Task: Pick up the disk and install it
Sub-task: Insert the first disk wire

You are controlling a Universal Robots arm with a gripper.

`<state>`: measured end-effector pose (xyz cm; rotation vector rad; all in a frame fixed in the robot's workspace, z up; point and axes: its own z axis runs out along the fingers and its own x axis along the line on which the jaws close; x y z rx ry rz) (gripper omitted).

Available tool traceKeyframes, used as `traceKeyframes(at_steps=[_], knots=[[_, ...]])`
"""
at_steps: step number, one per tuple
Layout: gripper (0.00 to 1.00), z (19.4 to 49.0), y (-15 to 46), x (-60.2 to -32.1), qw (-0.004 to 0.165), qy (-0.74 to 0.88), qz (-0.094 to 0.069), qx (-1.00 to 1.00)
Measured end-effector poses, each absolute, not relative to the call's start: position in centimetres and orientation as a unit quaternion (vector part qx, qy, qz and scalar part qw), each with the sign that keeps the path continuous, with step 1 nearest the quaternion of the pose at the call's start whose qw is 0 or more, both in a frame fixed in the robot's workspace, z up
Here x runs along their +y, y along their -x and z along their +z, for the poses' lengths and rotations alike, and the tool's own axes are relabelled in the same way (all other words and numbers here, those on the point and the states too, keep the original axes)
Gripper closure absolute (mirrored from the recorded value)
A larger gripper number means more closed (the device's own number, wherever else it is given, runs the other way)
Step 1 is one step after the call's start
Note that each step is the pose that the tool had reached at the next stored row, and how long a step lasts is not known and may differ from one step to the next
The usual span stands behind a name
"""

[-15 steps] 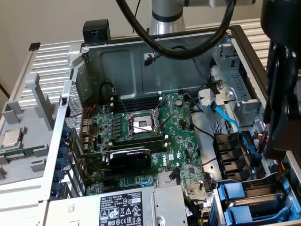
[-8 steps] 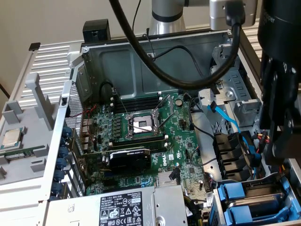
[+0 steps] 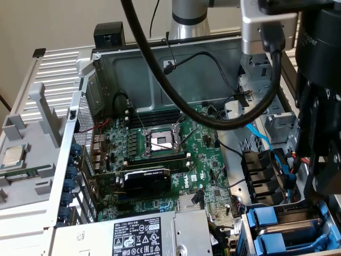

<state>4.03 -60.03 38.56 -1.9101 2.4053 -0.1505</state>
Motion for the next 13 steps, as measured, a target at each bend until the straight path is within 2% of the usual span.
traceKeyframes(at_steps=[13], knots=[[0.45, 38.31, -4.25, -60.47, 0.033, 0.657, -0.045, 0.752]])
